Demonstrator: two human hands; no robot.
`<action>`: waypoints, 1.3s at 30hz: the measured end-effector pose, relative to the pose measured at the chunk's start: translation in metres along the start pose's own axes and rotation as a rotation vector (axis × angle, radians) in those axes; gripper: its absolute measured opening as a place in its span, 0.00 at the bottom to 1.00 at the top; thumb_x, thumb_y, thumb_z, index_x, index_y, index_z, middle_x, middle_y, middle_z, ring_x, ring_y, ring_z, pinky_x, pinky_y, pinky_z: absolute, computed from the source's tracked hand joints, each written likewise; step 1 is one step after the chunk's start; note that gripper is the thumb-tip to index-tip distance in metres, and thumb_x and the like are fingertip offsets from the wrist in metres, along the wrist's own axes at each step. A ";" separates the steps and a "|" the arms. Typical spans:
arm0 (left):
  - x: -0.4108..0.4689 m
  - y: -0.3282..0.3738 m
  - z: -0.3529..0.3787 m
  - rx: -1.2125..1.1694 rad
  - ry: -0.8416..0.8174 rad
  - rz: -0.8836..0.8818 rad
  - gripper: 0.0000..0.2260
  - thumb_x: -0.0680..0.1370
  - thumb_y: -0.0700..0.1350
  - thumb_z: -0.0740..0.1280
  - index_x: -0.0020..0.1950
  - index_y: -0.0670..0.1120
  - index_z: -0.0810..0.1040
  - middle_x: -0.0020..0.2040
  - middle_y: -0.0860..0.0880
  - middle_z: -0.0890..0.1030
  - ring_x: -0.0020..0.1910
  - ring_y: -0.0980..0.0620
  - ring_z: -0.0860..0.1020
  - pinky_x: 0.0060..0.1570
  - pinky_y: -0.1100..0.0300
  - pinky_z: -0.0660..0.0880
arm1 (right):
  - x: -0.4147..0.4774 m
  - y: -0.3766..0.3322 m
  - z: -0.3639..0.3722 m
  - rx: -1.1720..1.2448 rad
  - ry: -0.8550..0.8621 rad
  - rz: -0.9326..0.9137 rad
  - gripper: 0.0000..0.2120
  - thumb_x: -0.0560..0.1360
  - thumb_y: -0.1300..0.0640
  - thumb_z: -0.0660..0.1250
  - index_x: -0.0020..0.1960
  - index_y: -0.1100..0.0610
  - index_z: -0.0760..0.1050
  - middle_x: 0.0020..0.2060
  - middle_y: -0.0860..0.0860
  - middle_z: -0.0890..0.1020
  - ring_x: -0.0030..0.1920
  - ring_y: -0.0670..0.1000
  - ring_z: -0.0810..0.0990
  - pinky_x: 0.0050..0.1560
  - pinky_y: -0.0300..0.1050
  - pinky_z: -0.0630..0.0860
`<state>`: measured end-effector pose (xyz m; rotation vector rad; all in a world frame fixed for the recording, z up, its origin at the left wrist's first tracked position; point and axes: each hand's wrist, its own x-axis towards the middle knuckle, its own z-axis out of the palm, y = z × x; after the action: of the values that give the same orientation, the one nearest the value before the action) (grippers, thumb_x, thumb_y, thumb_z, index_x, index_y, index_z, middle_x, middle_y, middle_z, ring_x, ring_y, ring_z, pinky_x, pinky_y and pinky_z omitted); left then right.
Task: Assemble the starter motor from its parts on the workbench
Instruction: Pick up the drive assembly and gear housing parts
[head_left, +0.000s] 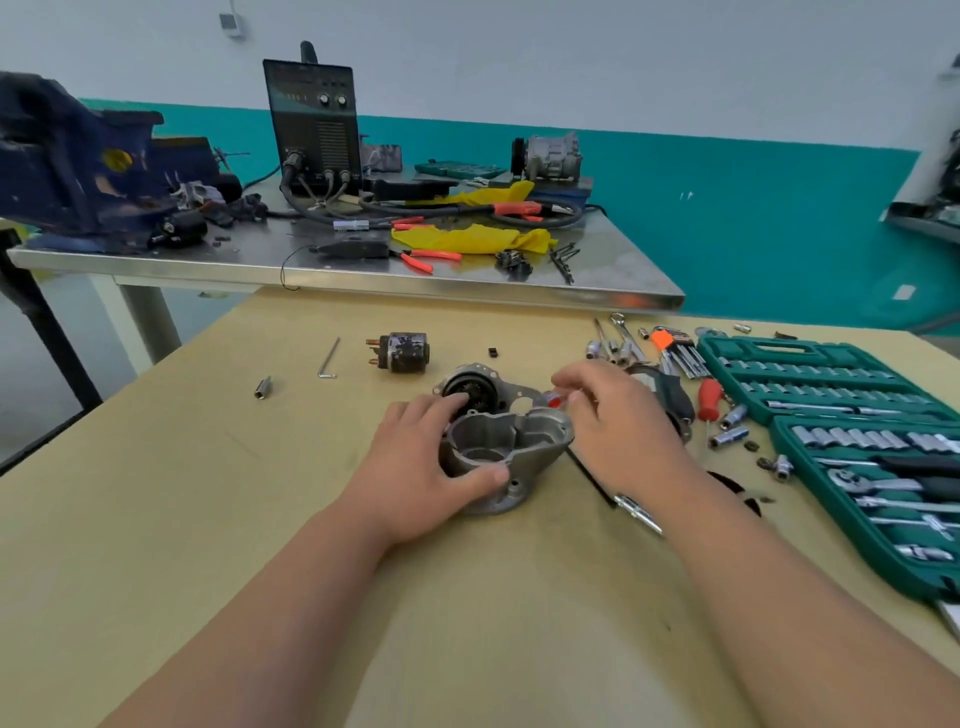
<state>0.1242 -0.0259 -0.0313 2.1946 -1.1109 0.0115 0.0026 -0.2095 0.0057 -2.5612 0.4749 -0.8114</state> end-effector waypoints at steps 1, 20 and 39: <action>-0.001 0.006 0.004 0.046 -0.048 -0.009 0.47 0.62 0.74 0.62 0.76 0.53 0.61 0.70 0.54 0.68 0.69 0.54 0.62 0.68 0.57 0.61 | -0.008 0.008 -0.008 -0.022 0.041 -0.008 0.13 0.80 0.60 0.57 0.59 0.50 0.76 0.51 0.42 0.76 0.53 0.43 0.72 0.53 0.39 0.68; -0.008 0.022 0.002 -0.016 0.312 0.088 0.24 0.75 0.60 0.64 0.69 0.51 0.72 0.68 0.52 0.70 0.68 0.53 0.65 0.68 0.55 0.63 | -0.043 0.014 0.009 -0.060 -0.076 0.187 0.18 0.82 0.49 0.48 0.37 0.50 0.67 0.32 0.47 0.74 0.33 0.47 0.72 0.30 0.43 0.65; 0.240 -0.079 -0.015 0.477 -0.003 -0.204 0.21 0.70 0.57 0.74 0.57 0.51 0.72 0.58 0.47 0.74 0.50 0.47 0.72 0.44 0.54 0.71 | -0.009 0.026 0.030 -0.074 0.052 -0.078 0.12 0.75 0.46 0.54 0.39 0.47 0.74 0.33 0.40 0.73 0.34 0.41 0.71 0.32 0.29 0.63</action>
<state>0.3379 -0.1559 0.0061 2.7232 -0.9494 0.2032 0.0086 -0.2197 -0.0339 -2.6465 0.4306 -0.9058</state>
